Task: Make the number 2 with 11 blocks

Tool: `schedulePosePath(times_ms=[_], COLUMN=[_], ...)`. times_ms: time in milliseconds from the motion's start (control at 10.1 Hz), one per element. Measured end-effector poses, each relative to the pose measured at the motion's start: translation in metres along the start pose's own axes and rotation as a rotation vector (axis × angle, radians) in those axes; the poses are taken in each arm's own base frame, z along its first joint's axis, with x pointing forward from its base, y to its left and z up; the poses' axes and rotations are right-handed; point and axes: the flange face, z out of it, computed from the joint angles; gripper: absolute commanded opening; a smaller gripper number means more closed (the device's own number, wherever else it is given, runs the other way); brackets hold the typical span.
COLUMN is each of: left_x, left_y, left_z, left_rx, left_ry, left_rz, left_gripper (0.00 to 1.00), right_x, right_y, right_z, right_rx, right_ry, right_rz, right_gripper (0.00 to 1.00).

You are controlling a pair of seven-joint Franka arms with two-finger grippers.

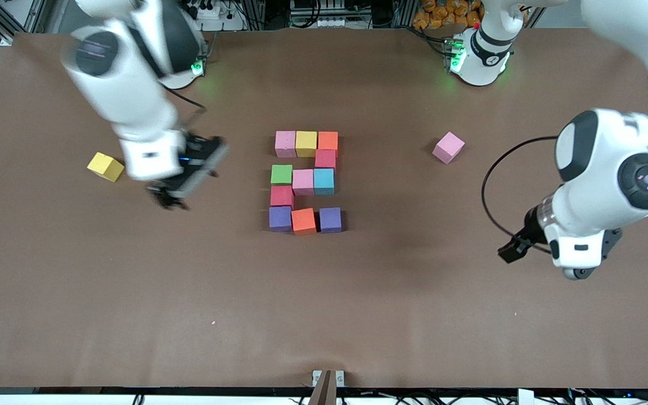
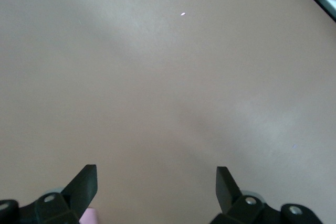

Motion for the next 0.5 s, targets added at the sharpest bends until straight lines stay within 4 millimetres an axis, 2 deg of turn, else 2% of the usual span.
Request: schedulePosePath(times_ms=[199,397,496], left_x=[-0.009,-0.021,-0.030], left_y=[-0.019,-0.041,-0.051], left_z=[-0.036,-0.072,-0.084], left_rx=[0.028,0.041,0.046], left_ry=[0.001,-0.006,-0.008], left_rz=[0.143,0.223,0.250], left_gripper=[1.00,1.00,1.00], right_x=[-0.052,-0.104,-0.132], right_y=[0.050,0.110,0.133], right_z=[-0.027,-0.047,-0.053], right_rx=[0.041,0.042,0.046], right_ry=[-0.068,-0.101,-0.128], right_rz=[0.305,0.503,0.584], right_gripper=[1.00,1.00,1.00])
